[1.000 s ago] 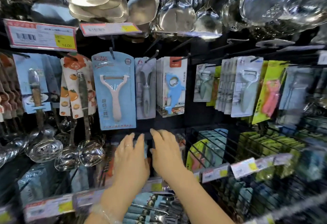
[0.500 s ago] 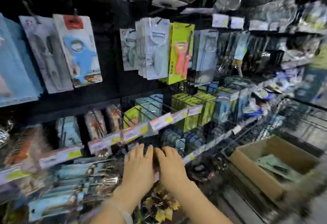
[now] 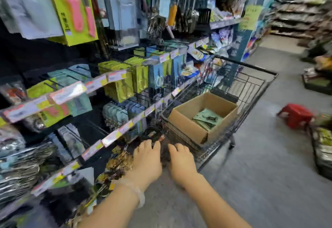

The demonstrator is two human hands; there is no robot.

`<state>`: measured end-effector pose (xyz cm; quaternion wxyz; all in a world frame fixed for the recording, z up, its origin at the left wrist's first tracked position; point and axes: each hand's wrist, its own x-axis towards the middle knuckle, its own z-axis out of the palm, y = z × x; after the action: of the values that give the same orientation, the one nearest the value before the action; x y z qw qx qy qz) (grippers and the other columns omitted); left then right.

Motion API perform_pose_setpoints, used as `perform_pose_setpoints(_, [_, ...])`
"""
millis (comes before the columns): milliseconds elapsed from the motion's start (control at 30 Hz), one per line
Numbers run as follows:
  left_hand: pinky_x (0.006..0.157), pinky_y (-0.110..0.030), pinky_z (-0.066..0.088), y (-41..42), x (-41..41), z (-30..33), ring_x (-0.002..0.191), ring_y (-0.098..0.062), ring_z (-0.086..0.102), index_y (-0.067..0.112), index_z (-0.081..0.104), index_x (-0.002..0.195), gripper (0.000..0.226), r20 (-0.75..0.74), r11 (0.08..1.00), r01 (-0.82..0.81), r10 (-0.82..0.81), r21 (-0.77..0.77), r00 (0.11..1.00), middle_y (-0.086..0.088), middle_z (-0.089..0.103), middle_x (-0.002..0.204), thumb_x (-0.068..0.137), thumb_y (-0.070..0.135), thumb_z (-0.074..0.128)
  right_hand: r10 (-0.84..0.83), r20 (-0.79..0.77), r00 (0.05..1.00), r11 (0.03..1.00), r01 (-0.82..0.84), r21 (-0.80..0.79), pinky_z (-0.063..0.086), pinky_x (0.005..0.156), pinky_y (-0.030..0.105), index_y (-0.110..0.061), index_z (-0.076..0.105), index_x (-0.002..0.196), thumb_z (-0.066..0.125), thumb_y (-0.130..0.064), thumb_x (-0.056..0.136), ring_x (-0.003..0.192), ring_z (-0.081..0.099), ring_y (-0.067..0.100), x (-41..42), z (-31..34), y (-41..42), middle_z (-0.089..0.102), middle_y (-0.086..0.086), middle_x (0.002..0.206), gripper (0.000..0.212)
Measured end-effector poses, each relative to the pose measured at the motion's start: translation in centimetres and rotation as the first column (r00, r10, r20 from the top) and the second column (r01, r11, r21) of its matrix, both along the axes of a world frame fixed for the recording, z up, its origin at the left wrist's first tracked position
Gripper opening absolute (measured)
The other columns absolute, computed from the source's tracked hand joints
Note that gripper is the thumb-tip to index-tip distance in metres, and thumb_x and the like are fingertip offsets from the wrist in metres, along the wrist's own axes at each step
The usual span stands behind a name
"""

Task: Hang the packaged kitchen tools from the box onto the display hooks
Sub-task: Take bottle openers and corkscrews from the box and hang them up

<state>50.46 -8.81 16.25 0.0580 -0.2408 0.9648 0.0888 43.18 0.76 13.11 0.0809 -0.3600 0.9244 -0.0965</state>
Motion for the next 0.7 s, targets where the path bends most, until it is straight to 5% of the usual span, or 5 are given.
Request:
perform_pose_setpoints(333, [0.115,-0.042,0.017,6.0,-9.3,-1.4,0.144,-0.03,0.012,0.018,0.016,0.15,0.069,0.029,0.98,0.194,-0.195,0.04,0.98,-0.011,0.015,0.156,0.094,0.032,0.053,-0.262,0.088,0.961,0.965,0.262,0.02,0.033,0.106,0.041,-0.016,0.024,0.146,0.054,-0.029,0.094,0.133,0.029,0.033,-6.9,-1.9,7.9,0.031,0.013,0.144,0.061])
perform_pose_setpoints(700, [0.111,-0.04,0.024,5.3,-23.1,-4.5,0.139,-0.029,0.022,0.018,0.029,0.14,0.059,0.035,0.954,0.287,-0.291,0.087,0.956,-0.01,0.027,0.148,0.09,0.034,0.057,-0.374,0.099,0.922,0.926,0.366,0.094,0.039,0.097,0.039,-0.014,0.033,0.139,0.054,-0.025,0.091,0.123,0.038,0.033,-19.3,-3.6,8.5,0.04,0.012,0.134,0.053])
